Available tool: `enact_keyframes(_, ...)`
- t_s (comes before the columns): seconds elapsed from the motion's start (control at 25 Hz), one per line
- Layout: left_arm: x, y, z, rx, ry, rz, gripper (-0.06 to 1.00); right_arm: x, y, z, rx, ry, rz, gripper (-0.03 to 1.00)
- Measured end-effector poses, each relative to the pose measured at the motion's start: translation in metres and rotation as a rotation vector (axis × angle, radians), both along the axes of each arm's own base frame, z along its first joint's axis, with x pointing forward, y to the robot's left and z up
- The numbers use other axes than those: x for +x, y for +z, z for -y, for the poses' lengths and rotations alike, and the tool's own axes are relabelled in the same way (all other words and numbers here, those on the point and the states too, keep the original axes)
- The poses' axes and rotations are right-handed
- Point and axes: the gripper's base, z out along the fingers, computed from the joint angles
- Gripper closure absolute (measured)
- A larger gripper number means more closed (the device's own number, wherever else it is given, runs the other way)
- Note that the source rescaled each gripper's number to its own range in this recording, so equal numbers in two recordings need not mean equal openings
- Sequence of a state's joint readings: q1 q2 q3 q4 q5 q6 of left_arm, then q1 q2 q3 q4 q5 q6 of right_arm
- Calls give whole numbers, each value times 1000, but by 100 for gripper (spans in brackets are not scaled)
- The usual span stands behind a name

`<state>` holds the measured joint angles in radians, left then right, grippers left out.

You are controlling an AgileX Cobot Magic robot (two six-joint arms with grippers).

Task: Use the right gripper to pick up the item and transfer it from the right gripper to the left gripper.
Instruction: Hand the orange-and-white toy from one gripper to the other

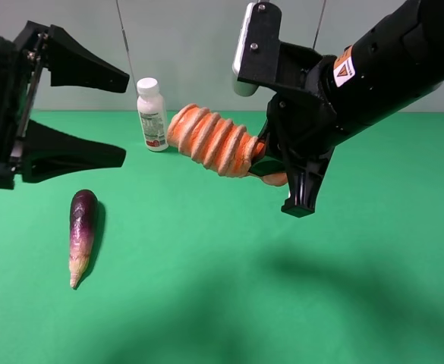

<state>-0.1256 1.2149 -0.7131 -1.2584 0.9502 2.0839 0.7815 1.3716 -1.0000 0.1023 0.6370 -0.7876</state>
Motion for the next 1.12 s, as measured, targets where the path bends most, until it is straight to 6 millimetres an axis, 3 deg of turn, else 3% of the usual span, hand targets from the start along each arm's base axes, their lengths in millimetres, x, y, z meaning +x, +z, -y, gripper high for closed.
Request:
enact_keyframes(0.24,13,-18,7,-17,-40,-41,15,0,0,0,-5,9,4,95)
enact_keyframes(0.52,19,-35,36,4,-154,-37,15,-1,0,0,-10,15,-4,95)
enact_keyframes(0.8,37,-38,43,-50,-115,-23,15,-3,-1,0,-15,21,-23,95)
enact_keyframes(1.12,46,-55,46,-48,-119,-63,15,-5,0,-2,3,57,-32,97)
